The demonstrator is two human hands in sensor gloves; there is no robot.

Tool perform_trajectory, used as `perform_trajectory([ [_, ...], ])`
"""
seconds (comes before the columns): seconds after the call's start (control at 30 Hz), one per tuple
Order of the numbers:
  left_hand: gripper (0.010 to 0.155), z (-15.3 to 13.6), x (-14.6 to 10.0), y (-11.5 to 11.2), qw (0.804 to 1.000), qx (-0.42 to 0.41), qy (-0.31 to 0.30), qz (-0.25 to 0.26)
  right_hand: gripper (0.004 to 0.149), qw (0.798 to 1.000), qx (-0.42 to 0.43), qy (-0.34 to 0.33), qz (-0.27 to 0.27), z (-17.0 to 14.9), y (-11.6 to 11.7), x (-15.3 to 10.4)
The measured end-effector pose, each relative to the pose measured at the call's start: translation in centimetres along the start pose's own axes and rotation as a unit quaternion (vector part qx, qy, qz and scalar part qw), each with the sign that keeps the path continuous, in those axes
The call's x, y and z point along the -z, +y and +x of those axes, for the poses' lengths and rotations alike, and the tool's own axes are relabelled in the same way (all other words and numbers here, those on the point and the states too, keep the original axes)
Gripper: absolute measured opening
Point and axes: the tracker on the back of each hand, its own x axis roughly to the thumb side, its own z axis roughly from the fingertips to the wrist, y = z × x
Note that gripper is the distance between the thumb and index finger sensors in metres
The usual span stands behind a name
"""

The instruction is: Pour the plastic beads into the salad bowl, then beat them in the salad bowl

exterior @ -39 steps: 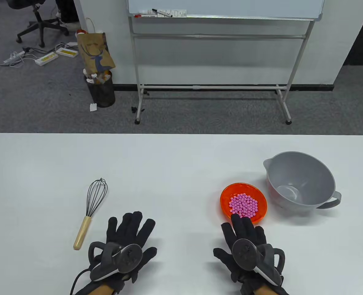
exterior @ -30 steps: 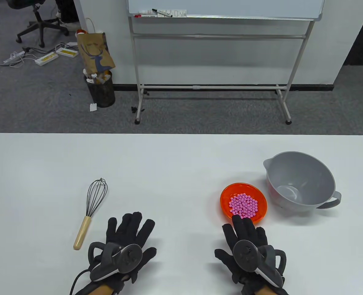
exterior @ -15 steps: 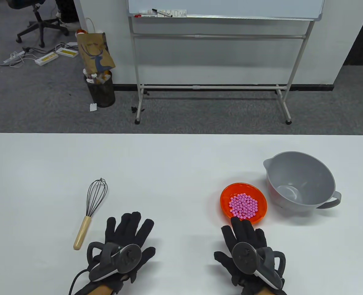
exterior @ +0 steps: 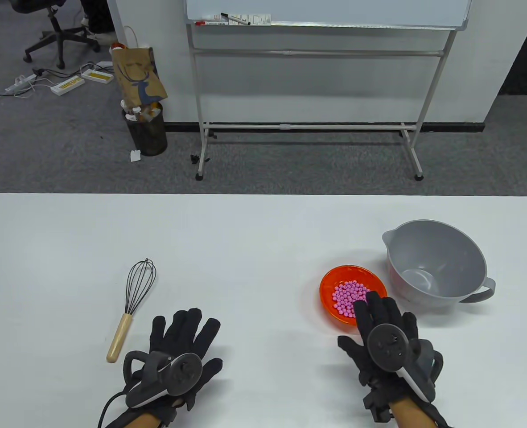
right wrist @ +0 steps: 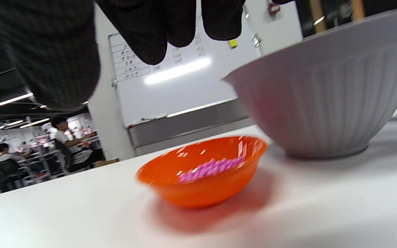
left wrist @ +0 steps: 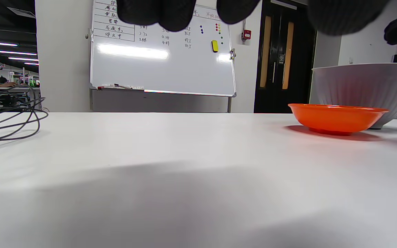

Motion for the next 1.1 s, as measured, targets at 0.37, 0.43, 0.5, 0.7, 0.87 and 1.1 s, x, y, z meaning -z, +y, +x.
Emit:
perform_trajectory([
  [0.37, 0.076, -0.8, 0.0, 0.1, 1.0, 0.005, 0.01, 0.0, 0.072, 0.976, -0.048, 0.21, -0.01, -5.4, -1.7, 6.4],
  [0.43, 0.076, -0.9, 0.0, 0.1, 1.0, 0.003, 0.012, 0.001, 0.068, 0.973, -0.037, 0.226, 0.018, -6.3, -0.7, 7.2],
  [0.5, 0.075, -1.1, 0.0, 0.1, 1.0, 0.002, 0.013, -0.002, 0.062, 0.971, -0.038, 0.23, 0.056, -6.8, 0.5, 7.7],
  [0.7, 0.074, -1.5, 0.2, -0.3, 1.0, -0.002, 0.018, -0.013, 0.045, 0.968, -0.034, 0.247, 0.012, -7.4, 1.2, 7.9],
  [0.87, 0.074, -1.6, 0.2, -0.3, 1.0, -0.002, 0.021, -0.013, 0.044, 0.969, -0.053, 0.239, -0.013, -7.0, 1.6, 7.7],
  [1.1, 0.074, -1.8, 0.2, -0.1, 1.0, -0.011, 0.025, -0.007, 0.044, 0.969, -0.071, 0.224, -0.072, -6.7, 1.9, 6.8],
])
